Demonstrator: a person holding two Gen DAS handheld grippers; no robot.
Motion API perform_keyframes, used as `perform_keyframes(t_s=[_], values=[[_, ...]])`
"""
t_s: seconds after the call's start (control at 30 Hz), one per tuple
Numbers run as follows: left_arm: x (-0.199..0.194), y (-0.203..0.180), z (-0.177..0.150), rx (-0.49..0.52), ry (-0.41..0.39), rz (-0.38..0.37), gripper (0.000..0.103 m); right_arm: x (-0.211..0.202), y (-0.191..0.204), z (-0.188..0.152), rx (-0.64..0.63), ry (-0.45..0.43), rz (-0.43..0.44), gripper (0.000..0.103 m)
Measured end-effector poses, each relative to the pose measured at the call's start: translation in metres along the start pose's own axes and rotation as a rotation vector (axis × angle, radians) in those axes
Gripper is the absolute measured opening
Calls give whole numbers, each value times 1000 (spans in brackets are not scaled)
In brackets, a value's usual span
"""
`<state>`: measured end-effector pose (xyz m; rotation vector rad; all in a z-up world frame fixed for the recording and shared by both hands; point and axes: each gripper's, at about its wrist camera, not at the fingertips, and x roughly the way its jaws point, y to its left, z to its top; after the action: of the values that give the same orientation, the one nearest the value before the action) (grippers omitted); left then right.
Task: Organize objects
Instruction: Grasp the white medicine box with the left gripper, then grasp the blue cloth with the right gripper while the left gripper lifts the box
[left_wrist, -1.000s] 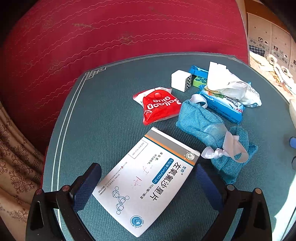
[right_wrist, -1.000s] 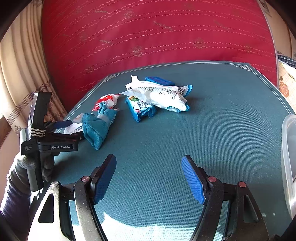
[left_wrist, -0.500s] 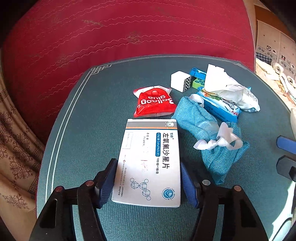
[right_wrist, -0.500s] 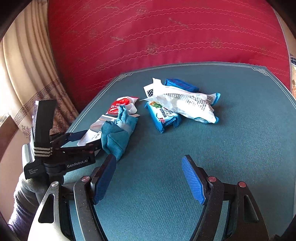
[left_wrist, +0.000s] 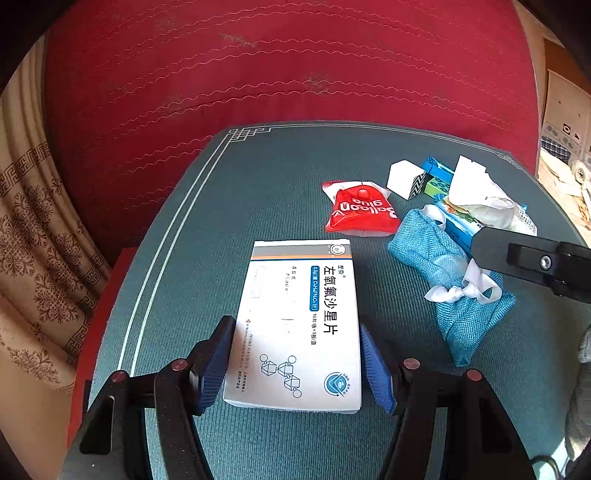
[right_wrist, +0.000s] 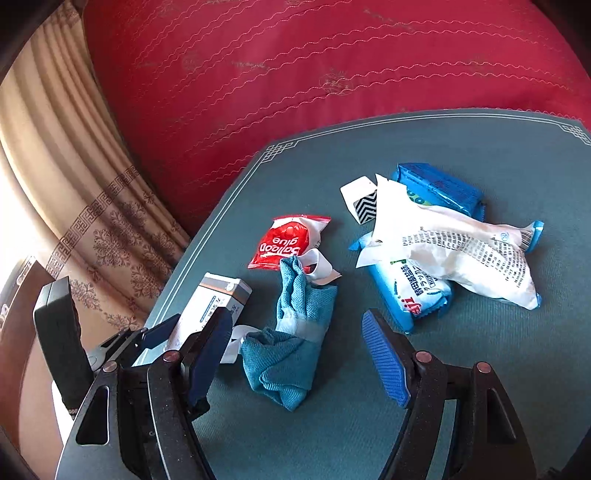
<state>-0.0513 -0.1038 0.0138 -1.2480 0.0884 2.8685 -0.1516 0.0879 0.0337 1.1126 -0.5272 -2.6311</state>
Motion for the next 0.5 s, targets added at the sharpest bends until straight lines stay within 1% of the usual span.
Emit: perform_keyframes(t_s=[0.13,0.27,0.37,0.4,0.43,0.5], values=[[2,-1,-2,-1,9,7,68,23,-5,8,45,50,22,74],[3,-1,-2,6,5,7,68,40,-10,7,74,103,33,73],[4,-1,-2,9,8,6,68,44,-8,5,46,107,18,65],[3,-2,-3,9,9,4,68,45,-7,5,40,112,21,60],[4,-2,-3,10,10,3,68,44,-7,3,36,115,25,56],[4,-3,-4,14,8,6,68,42,-5,2,16,110,15,54]])
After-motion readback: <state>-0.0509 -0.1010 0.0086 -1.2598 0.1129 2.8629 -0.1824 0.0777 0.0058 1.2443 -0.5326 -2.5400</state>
